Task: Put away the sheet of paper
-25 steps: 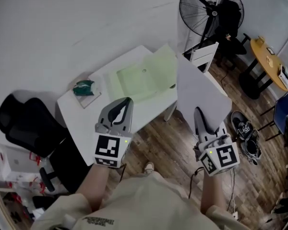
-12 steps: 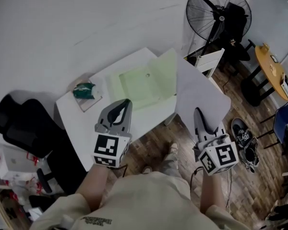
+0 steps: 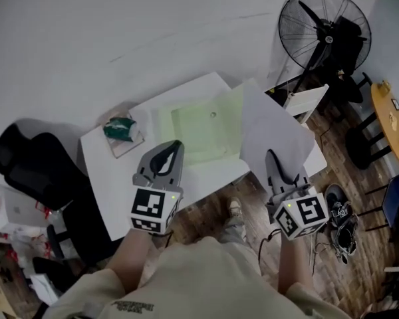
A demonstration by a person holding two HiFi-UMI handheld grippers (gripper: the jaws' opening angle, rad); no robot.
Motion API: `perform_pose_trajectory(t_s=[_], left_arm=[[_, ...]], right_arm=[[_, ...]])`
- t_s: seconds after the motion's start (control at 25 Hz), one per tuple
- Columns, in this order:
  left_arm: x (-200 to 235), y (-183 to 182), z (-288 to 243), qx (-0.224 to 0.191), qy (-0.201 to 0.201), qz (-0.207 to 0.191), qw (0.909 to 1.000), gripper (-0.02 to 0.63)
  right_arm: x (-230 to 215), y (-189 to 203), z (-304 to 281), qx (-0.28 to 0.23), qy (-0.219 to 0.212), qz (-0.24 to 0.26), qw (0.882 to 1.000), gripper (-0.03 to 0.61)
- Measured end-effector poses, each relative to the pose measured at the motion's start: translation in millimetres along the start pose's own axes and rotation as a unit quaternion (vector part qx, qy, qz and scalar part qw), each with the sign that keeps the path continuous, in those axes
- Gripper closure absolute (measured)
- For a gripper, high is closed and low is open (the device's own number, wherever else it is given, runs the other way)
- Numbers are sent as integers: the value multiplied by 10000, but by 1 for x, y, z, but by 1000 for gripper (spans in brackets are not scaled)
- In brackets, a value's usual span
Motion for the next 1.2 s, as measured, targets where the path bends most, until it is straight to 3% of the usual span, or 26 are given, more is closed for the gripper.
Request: perform_pose_trajectory(t_s=[0.52, 0.8, 1.2], left_arm=[[27, -9, -95, 321, -1155, 148, 9927, 588], [30, -13, -138, 473, -1751, 176, 9833, 588], [29, 1, -168, 712, -2440, 310, 9667, 588]], right_arm=[[-86, 37, -132, 471, -1221, -31, 9914, 555], [-120, 62, -191, 754, -2002, -379, 9761, 555], [-138, 108, -248, 1199, -2886, -1087, 9437, 555]])
Point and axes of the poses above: the fingertips, and each gripper's own axes: z backward along the fingers, x to its left, y out of its underside, the point moved 4 cm from there along z, backward along the fingers, and after that the axes turned 8 degrees about z, right-handed, at the moved point
